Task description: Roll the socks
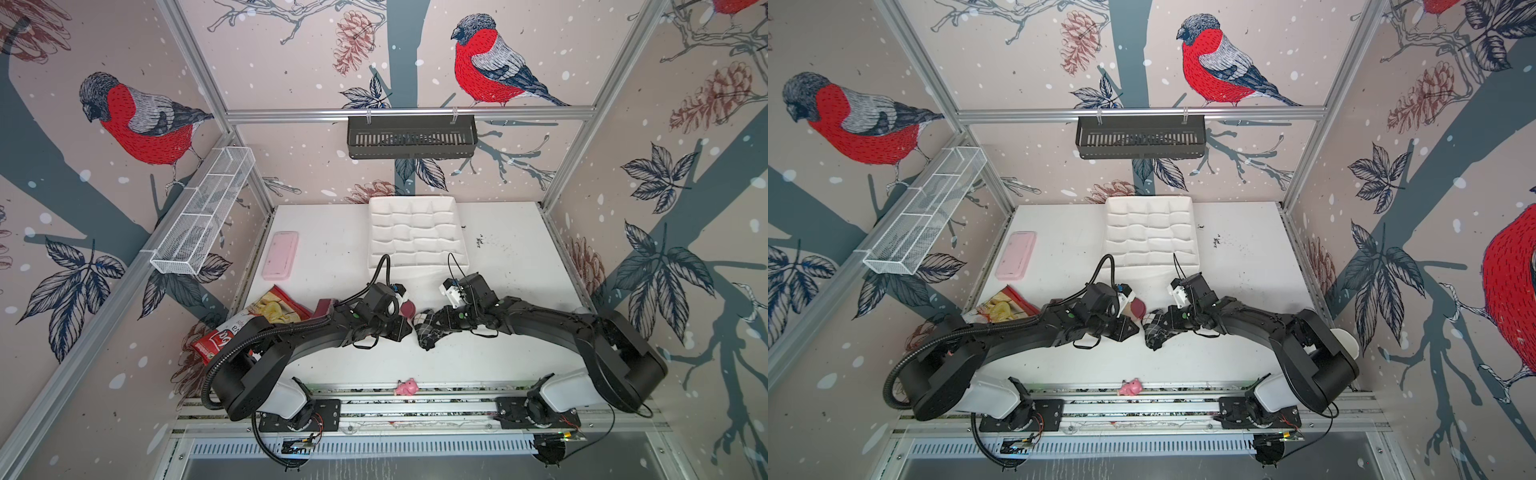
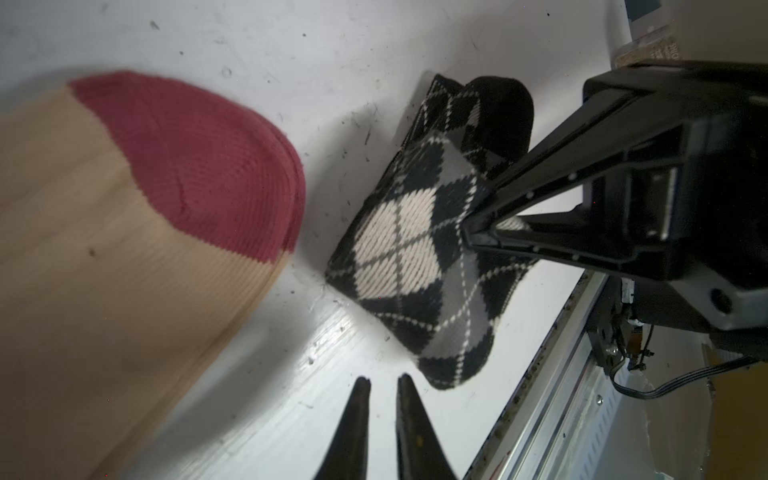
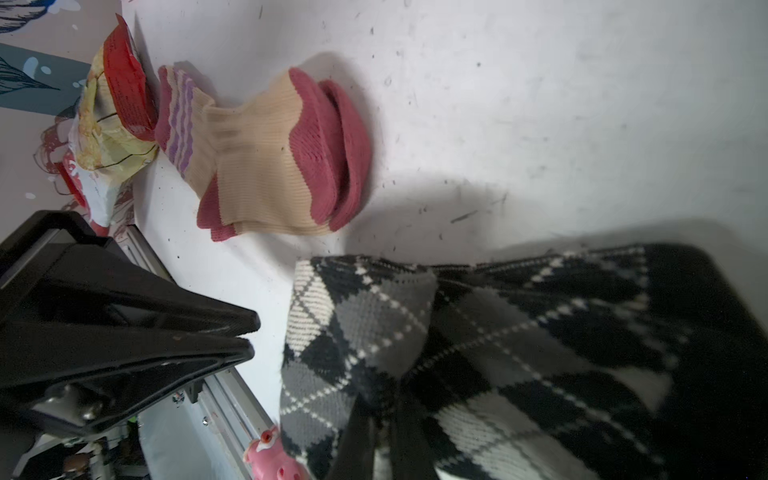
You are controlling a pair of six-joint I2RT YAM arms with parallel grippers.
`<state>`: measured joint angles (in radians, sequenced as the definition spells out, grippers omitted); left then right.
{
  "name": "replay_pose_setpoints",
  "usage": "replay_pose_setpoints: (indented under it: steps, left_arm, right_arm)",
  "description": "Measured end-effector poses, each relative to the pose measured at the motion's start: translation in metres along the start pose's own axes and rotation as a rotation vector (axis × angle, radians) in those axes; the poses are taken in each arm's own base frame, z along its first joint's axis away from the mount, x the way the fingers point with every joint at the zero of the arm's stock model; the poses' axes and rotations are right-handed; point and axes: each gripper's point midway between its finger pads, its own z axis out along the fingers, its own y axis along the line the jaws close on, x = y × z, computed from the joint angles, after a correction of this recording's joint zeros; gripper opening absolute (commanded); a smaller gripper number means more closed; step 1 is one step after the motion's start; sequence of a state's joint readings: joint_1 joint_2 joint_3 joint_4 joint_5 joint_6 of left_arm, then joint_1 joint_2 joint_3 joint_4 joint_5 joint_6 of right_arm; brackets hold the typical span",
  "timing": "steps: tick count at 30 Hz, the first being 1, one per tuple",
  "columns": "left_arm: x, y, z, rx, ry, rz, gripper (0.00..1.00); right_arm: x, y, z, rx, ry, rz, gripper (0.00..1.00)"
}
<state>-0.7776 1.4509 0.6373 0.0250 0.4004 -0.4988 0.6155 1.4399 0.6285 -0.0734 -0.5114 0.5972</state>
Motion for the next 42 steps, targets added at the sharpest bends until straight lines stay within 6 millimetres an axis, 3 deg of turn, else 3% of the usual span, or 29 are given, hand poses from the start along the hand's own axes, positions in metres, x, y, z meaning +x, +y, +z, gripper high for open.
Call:
replay_pose_setpoints:
  steps: [6, 13, 25, 30, 33, 36, 39, 42]
  left_arm:
    - [-0.008, -0.003, 0.003, 0.018, -0.028, 0.003, 0.17]
    - [-0.017, -0.006, 0.025, 0.059, -0.014, -0.003, 0.17]
    - [-0.049, -0.047, 0.065, 0.206, -0.026, 0.050, 0.17]
    - [-0.070, -0.074, 0.080, 0.285, -0.048, 0.086, 0.17]
    - [-0.073, -0.080, 0.078, 0.307, -0.055, 0.091, 0.24]
    - [-0.070, -0.072, 0.067, 0.294, -0.064, 0.075, 0.27]
    - [-0.060, -0.055, 0.051, 0.257, -0.063, 0.044, 0.28]
    - [-0.048, -0.033, 0.033, 0.198, -0.068, 0.015, 0.28]
  right_arm:
    - [-0.003, 0.015, -0.018, -0.010, -0.036, -0.037, 0.03]
    - [-0.018, 0.027, -0.047, 0.027, -0.126, -0.076, 0.02]
    - [-0.037, 0.020, -0.090, 0.156, -0.216, -0.095, 0.02]
    - [-0.045, 0.015, -0.113, 0.195, -0.270, -0.093, 0.02]
    - [-0.044, 0.009, -0.118, 0.220, -0.276, -0.093, 0.02]
    - [-0.045, 0.009, -0.123, 0.251, -0.271, -0.105, 0.02]
    - [-0.053, 0.009, -0.131, 0.295, -0.289, -0.128, 0.02]
    - [-0.050, 0.007, -0.122, 0.317, -0.254, -0.153, 0.02]
